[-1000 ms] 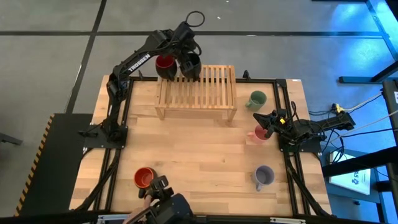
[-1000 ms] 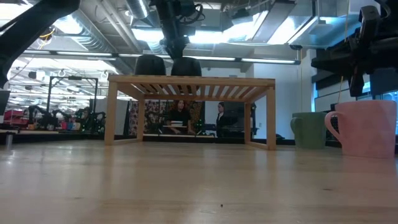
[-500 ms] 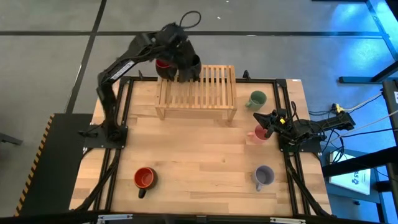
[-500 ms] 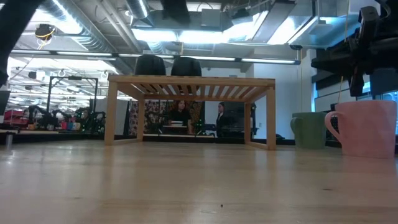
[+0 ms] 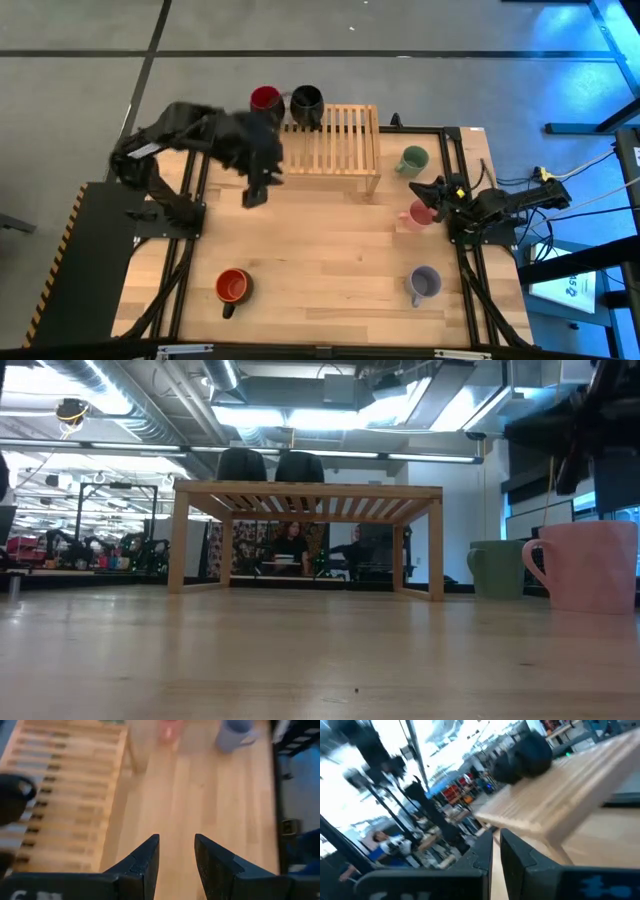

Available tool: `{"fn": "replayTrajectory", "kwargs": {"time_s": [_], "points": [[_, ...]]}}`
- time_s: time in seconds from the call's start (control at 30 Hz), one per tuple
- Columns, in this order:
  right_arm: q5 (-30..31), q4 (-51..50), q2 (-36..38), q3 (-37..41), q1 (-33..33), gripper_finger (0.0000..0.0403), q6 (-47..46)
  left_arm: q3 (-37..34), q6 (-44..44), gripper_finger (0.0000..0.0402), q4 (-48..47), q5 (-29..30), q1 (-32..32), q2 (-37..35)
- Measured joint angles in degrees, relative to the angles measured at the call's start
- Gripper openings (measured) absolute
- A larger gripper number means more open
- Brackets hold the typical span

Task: Place coffee mugs
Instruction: Put the orange mug on the shelf

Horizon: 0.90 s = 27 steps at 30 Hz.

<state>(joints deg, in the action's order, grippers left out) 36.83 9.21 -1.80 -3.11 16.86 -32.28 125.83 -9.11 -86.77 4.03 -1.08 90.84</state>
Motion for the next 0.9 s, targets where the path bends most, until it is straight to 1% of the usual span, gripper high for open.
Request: {"fn": "replayTrajectory", "kwargs": {"time_s": [0.1,0.2,0.33,0.47,0.6,0.67,0.73,0.9], "points": [[0.0,0.1,-3.0,-2.7,0.0,0.0024,1.0,-9.4,-4.6,0.0118,1.8,4.5,-4.4,-4.5],[0.5,0.5,-8.3,-6.8,0.0,0.0024,2.2,-20.7,-9.5,0.0118,6.3,4.8,-8.2,-10.3],[0.6,0.1,-19.7,-13.3,0.0,0.0024,2.9,-36.1,-15.0,0.0118,14.2,4.9,-13.0,-19.1],[0.4,0.5,-32.0,-21.1,0.0,0.0024,3.0,-47.4,-20.9,0.0118,17.7,3.3,-17.4,-25.5],[-2.1,0.5,-44.1,-29.2,0.0,0.0024,3.9,-54.2,-24.1,0.0118,18.7,0.8,-22.7,-27.2],[-2.7,0.5,-49.6,-33.2,0.1,0.0024,3.9,-56.3,-24.9,0.0118,19.5,-0.1,-25.7,-27.2],[-4.7,0.6,-55.0,-37.0,0.0,0.0024,4.0,-58.1,-25.5,0.0118,20.9,-0.7,-28.5,-26.8],[-8.9,0.0,-66.2,-45.4,0.0,0.0024,4.1,-61.8,-27.2,0.0118,23.4,-0.5,-33.8,-25.9]]}}
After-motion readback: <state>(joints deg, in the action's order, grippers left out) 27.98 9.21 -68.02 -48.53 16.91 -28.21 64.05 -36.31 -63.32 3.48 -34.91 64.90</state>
